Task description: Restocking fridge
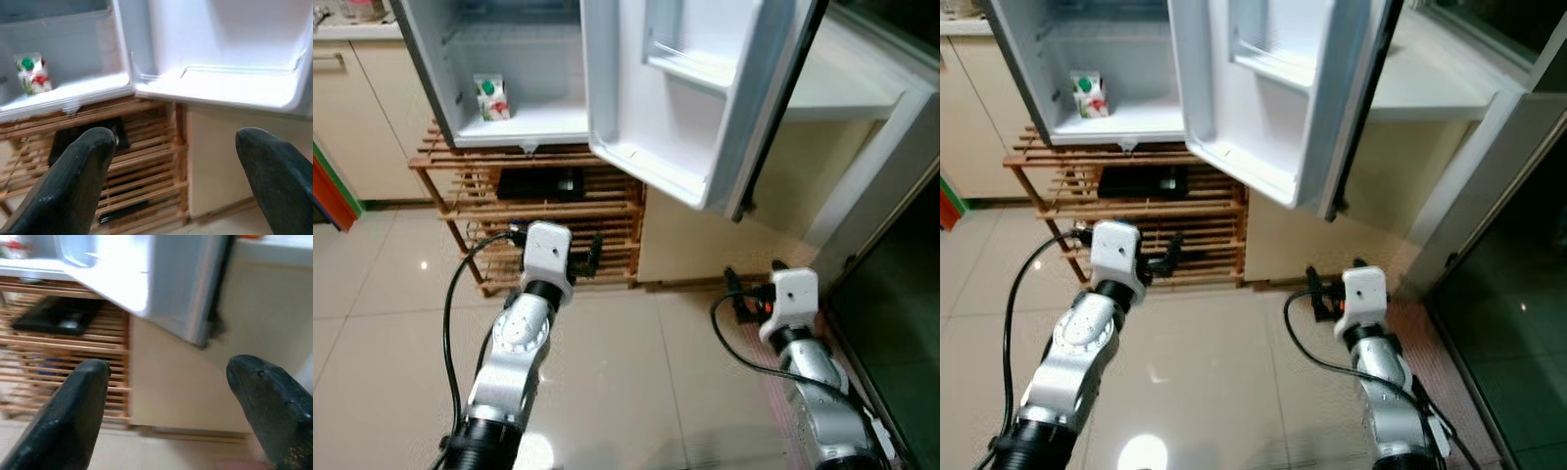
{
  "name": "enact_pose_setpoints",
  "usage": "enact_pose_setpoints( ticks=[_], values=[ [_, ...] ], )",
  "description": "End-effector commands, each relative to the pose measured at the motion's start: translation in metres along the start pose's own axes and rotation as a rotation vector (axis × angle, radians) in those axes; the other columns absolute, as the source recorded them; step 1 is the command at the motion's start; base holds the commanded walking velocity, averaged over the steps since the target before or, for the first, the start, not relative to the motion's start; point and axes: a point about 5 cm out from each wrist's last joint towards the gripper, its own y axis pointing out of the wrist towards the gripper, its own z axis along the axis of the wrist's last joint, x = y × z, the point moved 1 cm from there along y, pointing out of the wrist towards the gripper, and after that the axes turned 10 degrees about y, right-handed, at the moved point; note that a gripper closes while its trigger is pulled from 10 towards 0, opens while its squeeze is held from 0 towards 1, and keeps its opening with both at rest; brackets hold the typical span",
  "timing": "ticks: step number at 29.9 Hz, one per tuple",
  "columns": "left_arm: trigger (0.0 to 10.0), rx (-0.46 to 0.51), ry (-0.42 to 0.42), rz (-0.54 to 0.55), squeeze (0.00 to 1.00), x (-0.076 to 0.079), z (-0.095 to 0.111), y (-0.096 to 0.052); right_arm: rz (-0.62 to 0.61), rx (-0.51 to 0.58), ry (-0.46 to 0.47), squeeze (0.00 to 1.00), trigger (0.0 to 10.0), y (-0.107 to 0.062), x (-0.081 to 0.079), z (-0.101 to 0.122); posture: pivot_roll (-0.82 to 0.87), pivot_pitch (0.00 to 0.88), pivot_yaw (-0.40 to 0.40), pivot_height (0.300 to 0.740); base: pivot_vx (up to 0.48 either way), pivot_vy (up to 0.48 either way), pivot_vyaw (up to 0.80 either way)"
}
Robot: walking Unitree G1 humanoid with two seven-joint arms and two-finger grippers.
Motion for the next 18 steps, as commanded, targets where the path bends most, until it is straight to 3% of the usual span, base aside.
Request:
enact_pose_setpoints(
  ticks=[1, 15, 18],
  values=[
    [10.0, 0.019, 0.001, -0.014, 0.00, 0.0019, 0.0043, -0.0007, -0.008, -0.008, -0.011, 0.00, 10.0, -0.0006, 0.0039, -0.0006, -0.05, 0.000, 0.004, 0.740, 0.412, 0.240, 0.00],
    [10.0, 0.024, -0.013, -0.026, 0.00, 0.0047, 0.0049, -0.0012, -0.011, -0.013, -0.007, 0.00, 10.0, 0.0007, 0.0037, -0.0019, -0.05, 0.000, 0.005, 0.740, 0.442, 0.000, 0.00],
    [10.0, 0.019, 0.018, -0.038, 0.00, 0.0069, 0.0052, -0.0004, -0.011, -0.014, -0.008, 0.00, 10.0, 0.0009, 0.0039, -0.0023, -0.05, 0.000, 0.005, 0.740, 0.457, 0.000, 0.00]
  ],
)
